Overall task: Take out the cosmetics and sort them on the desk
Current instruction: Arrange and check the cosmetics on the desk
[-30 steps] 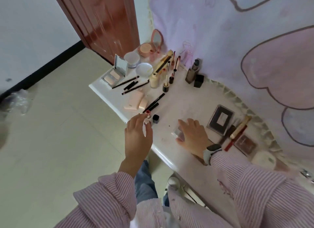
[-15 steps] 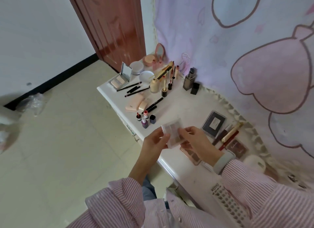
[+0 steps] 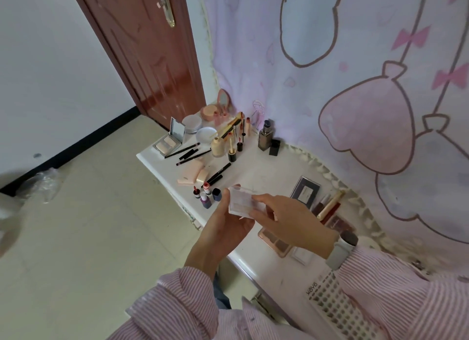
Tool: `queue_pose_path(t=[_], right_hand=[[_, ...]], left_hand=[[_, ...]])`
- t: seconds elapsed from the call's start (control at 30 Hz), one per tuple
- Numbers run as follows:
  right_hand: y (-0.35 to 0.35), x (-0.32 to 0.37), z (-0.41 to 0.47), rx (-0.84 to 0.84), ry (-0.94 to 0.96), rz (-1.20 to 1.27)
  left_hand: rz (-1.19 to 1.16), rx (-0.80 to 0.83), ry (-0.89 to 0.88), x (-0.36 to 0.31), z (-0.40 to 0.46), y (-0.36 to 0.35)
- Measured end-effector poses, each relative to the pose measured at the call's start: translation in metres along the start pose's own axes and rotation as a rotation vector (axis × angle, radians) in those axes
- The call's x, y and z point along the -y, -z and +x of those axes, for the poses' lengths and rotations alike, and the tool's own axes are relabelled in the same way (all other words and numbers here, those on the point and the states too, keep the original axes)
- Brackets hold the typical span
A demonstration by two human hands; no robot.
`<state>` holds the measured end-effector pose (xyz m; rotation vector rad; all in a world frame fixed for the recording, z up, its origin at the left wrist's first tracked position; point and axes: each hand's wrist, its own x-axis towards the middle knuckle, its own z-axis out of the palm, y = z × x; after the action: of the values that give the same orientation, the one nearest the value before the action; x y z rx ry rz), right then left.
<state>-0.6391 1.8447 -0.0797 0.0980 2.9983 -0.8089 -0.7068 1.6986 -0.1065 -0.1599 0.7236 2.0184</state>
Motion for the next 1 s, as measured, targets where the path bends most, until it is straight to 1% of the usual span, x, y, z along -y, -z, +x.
queue_pose_path(t=[0.1,0.17,0.27,0.33,0.43,0.5,0.63,0.7,0.77,0.9,1.0], right_hand=[[0.004,-0.004,-0.001,0.013,0.064,-0.13],[0.008,-0.006,-0.002,-0.017,0.132,-0.216],[0.009,-0.01,-0.001,-0.106,0.308,-0.326],[0.008,-0.013,0.0,-0.143,0.339,-0.318],[0.006,-0.02,0.0,-0.095,0.326,-0.294],[0.004,-0.023,-0.001,-0.078,0.305,-0.285],[0.0,-0.026,0.0,-0.107,0.28,-0.27],[0.002,-0.033,0.004,-0.106,0.225,-0.262],[0.005,-0.041,0.008,-0.093,0.165,-0.218],[0.005,-0.054,0.015,-0.08,0.131,-0.127],[0.005,-0.065,0.021,-0.112,-0.008,-0.02]], left_hand=[[0.016,0.06,0.025,0.003,0.002,-0.003],[0.081,0.082,0.049,0.006,0.004,-0.003],[0.205,-0.01,0.134,0.011,0.009,-0.003],[0.196,-0.039,0.156,0.013,0.013,-0.003],[0.096,-0.112,0.15,0.014,0.017,-0.003],[0.091,-0.134,0.161,0.014,0.021,-0.002],[0.087,-0.151,0.205,0.014,0.029,-0.001],[0.088,-0.156,0.212,0.016,0.033,0.003],[0.071,-0.149,0.223,0.018,0.035,0.007],[0.048,-0.085,0.26,0.02,0.041,0.013],[0.059,-0.067,0.312,0.019,0.049,0.016]])
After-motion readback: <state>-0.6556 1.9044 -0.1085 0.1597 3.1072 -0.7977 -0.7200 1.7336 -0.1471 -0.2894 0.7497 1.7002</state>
